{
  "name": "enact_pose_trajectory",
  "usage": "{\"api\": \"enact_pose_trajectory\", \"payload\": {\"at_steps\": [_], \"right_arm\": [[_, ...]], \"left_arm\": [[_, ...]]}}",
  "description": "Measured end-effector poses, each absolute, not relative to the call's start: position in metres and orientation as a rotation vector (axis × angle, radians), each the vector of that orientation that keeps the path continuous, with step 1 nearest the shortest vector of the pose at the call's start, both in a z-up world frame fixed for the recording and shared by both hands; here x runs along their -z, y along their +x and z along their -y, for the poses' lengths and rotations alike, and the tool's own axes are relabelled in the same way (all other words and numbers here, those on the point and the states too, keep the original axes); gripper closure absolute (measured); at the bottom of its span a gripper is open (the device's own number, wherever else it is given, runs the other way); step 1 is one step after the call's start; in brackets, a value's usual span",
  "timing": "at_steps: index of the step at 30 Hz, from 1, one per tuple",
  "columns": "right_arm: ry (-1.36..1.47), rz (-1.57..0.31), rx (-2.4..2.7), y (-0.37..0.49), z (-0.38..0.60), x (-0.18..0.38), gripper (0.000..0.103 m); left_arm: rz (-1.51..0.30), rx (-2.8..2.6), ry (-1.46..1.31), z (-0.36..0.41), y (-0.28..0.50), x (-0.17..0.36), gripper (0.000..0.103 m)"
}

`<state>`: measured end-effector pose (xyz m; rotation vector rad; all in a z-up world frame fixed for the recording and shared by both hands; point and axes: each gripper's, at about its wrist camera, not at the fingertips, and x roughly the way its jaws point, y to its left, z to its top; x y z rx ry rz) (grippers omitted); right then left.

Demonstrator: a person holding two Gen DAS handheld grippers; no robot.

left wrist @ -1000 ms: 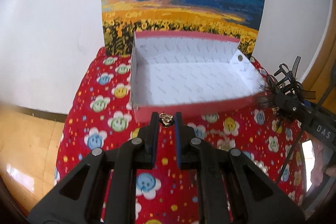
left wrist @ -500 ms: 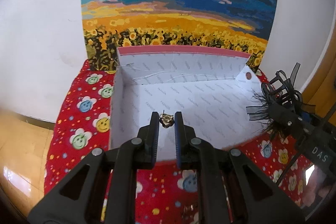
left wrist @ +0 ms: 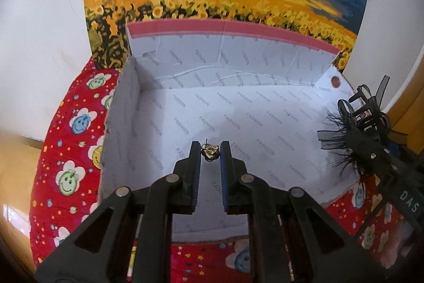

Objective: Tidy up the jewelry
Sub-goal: 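Carry the gold charm into the pink box while the right gripper carries the bow in, then open the left gripper to drop the charm while the right gripper releases the bow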

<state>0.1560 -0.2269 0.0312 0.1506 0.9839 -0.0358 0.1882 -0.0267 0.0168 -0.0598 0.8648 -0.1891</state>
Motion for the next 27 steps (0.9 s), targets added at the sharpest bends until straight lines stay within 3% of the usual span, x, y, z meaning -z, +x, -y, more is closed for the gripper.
{"api": "enact_pose_trajectory", "payload": {"at_steps": [9,12,18,27], "right_arm": [[0.122,-0.978,0.036,0.159,0.223,-0.026,0.049],[0.131,-0.974,0.032,0.158,0.223,-0.025,0.049],[0.163,-0.967,0.010,0.155,0.223,-0.031,0.036],[0.173,-0.940,0.014,0.143,0.221,-0.051,0.027]], "left_arm": [[-0.878,0.177,-0.053,0.026,0.192,-0.010,0.095],[-0.879,0.188,-0.058,0.026,0.192,-0.010,0.086],[-0.872,0.215,-0.061,0.030,0.185,-0.016,0.065],[-0.849,0.215,-0.043,0.030,0.166,-0.036,0.056]]}}
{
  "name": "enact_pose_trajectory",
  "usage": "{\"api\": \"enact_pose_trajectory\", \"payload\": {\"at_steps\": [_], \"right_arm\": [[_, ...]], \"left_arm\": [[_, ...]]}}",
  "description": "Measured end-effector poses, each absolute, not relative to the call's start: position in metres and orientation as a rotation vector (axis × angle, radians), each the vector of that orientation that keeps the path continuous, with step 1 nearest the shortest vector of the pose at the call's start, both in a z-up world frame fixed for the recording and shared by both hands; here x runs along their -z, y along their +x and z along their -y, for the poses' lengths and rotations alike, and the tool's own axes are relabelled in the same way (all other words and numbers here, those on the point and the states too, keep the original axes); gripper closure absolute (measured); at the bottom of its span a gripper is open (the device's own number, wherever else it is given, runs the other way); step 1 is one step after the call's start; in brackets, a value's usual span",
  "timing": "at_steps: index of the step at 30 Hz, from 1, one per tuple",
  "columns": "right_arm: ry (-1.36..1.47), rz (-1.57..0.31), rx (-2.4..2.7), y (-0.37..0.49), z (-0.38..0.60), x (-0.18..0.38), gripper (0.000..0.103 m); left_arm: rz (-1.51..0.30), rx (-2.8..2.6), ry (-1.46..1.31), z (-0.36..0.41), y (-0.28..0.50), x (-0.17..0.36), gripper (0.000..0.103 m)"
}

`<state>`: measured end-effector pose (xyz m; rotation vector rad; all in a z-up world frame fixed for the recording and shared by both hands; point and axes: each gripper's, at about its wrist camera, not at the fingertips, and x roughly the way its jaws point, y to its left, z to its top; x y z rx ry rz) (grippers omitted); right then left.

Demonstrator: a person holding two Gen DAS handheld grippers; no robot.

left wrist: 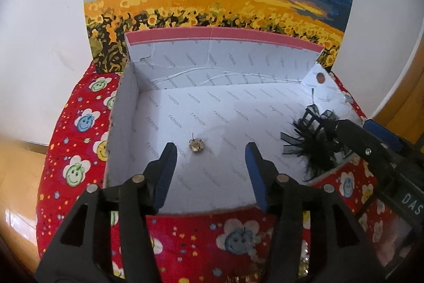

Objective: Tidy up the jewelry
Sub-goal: 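Open the left gripper to drop the charm while the right gripper releases the bow, then move the left gripper to the leather-strap watch while the right gripper moves to the pearl necklace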

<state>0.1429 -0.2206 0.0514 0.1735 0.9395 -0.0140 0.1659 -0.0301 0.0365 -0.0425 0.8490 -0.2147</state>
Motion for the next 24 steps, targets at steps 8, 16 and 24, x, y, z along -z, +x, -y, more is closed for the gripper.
{"api": "enact_pose_trajectory", "payload": {"at_steps": [8,16,24], "right_arm": [[0.196,-0.917,-0.010,0.122,0.217,-0.072,0.025],[0.211,-0.927,-0.027,0.093,0.218,-0.085,0.025],[0.191,-0.976,-0.053,0.061,0.211,-0.079,0.025]], "left_arm": [[-0.834,0.205,-0.040,0.022,0.137,-0.052,0.053],[-0.841,0.173,-0.056,0.006,0.106,-0.057,0.049],[-0.866,0.166,-0.066,0.001,0.078,-0.051,0.045]]}}
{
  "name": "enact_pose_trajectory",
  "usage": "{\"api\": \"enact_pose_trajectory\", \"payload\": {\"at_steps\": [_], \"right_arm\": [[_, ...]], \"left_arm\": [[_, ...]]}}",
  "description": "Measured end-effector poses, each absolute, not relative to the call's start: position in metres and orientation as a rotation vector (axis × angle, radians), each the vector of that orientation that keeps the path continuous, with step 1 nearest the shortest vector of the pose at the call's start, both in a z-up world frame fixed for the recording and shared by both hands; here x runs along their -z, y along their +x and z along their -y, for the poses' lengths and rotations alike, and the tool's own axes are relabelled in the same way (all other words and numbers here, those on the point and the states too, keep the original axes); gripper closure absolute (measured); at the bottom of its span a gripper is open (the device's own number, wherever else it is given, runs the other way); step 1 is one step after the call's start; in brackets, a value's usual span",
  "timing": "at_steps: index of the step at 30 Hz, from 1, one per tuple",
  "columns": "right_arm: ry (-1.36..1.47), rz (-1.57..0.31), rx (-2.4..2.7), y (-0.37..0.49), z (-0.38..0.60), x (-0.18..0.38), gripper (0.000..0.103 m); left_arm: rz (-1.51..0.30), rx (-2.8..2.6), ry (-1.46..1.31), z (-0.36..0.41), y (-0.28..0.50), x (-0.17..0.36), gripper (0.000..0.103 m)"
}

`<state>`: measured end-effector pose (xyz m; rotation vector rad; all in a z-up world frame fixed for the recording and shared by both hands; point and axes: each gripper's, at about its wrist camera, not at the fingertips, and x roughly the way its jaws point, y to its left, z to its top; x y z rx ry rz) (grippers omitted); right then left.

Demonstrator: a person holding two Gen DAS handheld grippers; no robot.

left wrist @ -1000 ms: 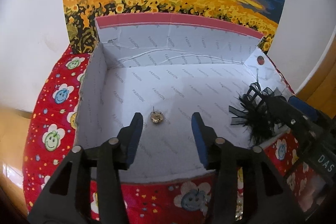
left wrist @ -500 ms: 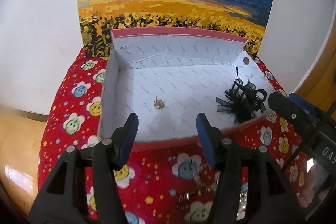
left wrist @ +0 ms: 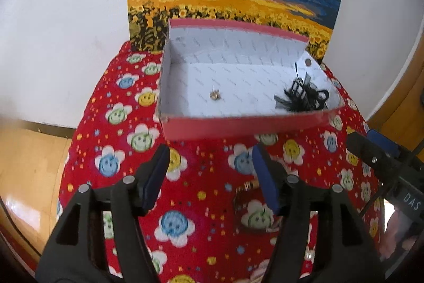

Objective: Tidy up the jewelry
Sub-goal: 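Move the left gripper to the leather-strap watch while the right gripper moves to the pearl necklace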

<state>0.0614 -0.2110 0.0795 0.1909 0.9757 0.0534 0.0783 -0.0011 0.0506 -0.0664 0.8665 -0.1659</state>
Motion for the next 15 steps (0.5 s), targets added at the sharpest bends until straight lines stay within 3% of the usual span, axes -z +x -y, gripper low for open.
{"api": "enact_pose_trajectory", "payload": {"at_steps": [15], "right_arm": [[0.145,-1.066,-0.099,0.013,0.209,-0.060,0.025]], "left_arm": [[-0.935,0.223,-0.043,0.024,0.049,-0.030,0.040]]}}
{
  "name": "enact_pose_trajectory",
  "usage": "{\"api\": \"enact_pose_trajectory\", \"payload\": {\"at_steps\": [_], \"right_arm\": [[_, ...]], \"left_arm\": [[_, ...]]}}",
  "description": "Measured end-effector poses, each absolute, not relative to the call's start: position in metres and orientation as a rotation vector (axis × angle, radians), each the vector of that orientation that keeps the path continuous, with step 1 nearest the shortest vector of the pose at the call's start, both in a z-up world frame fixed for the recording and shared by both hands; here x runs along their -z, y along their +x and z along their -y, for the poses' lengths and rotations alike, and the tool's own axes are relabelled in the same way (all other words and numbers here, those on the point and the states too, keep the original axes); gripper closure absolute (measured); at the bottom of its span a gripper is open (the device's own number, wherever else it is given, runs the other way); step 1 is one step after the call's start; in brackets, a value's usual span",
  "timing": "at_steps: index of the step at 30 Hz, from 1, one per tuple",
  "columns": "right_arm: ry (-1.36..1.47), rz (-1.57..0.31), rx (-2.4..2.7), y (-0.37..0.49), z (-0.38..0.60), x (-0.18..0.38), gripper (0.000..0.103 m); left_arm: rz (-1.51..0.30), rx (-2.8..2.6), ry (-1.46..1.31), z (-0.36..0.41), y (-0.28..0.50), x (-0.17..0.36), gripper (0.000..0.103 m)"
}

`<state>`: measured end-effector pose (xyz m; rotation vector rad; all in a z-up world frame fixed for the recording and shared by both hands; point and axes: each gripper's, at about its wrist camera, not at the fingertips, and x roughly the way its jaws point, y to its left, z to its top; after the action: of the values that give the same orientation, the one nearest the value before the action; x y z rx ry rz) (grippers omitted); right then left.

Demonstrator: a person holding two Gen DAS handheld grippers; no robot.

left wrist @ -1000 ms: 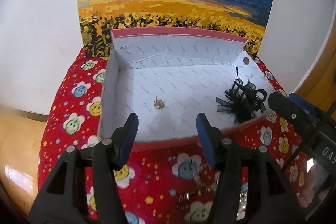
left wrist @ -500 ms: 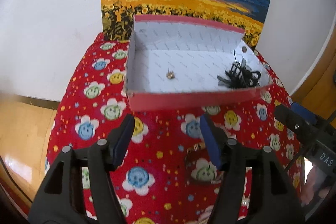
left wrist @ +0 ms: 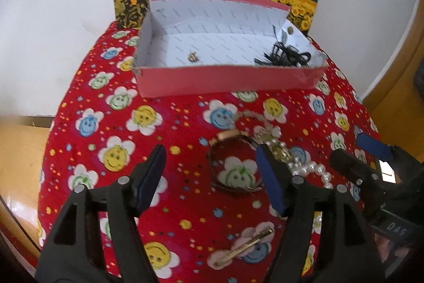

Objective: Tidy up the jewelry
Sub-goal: 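Move the left gripper to the leather-strap watch while the right gripper moves to the pearl necklace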

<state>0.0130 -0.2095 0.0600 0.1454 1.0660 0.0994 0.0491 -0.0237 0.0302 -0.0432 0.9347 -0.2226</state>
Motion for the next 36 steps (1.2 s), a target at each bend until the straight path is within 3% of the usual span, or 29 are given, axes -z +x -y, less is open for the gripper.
{"api": "enact_pose_trajectory", "payload": {"at_steps": [15,29,32,34,36], "right_arm": [[0.175,-1.101,-0.100,0.007,0.225,-0.045,0.025],[0.177,-1.130,-0.136,0.003,0.224,-0.037,0.025],[0.176,-1.133,-0.140,0.002,0.223,-0.036,0.025],[0.175,-1.134,-0.142,0.002,0.223,-0.036,0.025],[0.172,-1.134,-0.145,0.001,0.222,-0.037,0.025]], "left_arm": [[-0.992,0.231,-0.062,0.043,0.057,-0.004,0.038],[-0.926,0.190,0.017,0.057,0.062,0.003,0.039],[-0.919,0.188,0.026,0.056,0.062,0.003,0.044],[-0.913,0.200,0.020,0.055,0.060,0.001,0.059],[-0.912,0.196,0.018,0.052,0.059,0.001,0.065]]}}
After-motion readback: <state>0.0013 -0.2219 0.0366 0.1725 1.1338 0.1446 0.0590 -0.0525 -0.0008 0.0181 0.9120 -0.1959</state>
